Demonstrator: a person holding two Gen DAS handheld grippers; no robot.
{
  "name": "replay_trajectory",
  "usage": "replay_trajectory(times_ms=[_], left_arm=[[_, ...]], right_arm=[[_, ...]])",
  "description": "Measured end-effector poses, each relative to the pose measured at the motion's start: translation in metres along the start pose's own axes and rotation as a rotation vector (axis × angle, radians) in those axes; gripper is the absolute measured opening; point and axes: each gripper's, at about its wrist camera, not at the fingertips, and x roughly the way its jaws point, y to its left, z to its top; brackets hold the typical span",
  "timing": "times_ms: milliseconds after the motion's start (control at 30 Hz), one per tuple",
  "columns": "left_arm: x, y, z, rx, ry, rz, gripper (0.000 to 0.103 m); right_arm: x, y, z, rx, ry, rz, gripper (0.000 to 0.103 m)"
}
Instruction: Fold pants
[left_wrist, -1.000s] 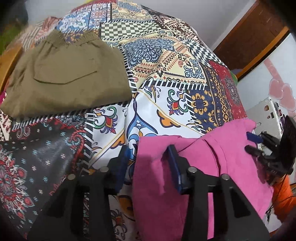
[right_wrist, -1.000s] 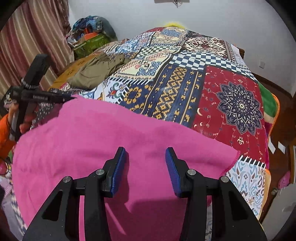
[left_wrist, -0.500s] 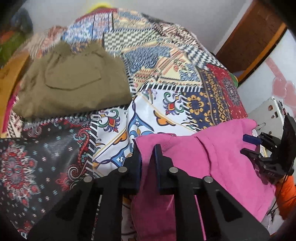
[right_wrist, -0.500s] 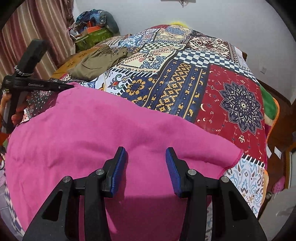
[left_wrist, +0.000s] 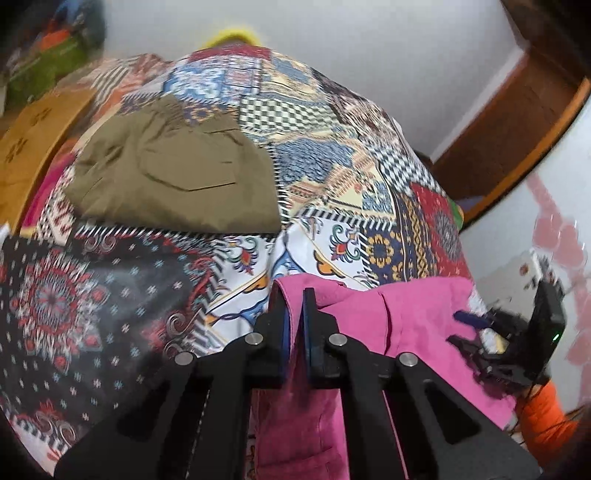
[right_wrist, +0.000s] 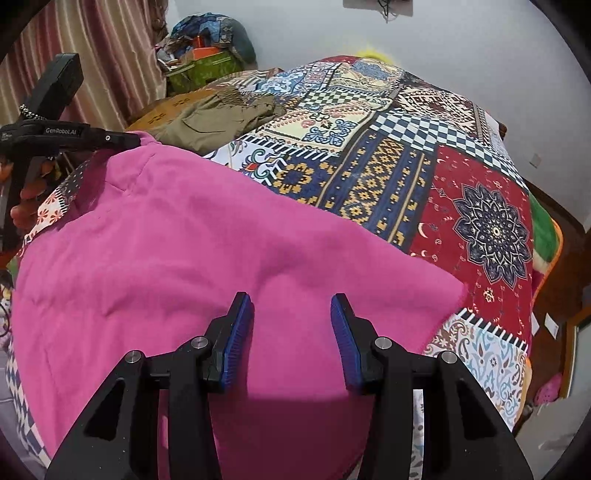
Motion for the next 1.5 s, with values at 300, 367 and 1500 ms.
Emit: replay_trajectory(times_ms=[300, 367, 1500], left_arm=[[0.003, 0.032, -0.015, -0.091, 0.033, 0.043, 0.005], [0.009, 0.029, -0.016, -0.062, 0.045, 0.063, 0.005], [0.024, 0.027, -0.014, -0.051, 0.101, 0.019, 0.025]], right_arm=[[0.003, 0.006, 0.004, -0.028, 0.031, 0.018, 0.041], [-0.002, 0.004, 0.009, -0.032, 0.046, 0.025, 0.042], [0.038, 0.013, 0.042, -0.062, 0.118, 0.156, 0.016]])
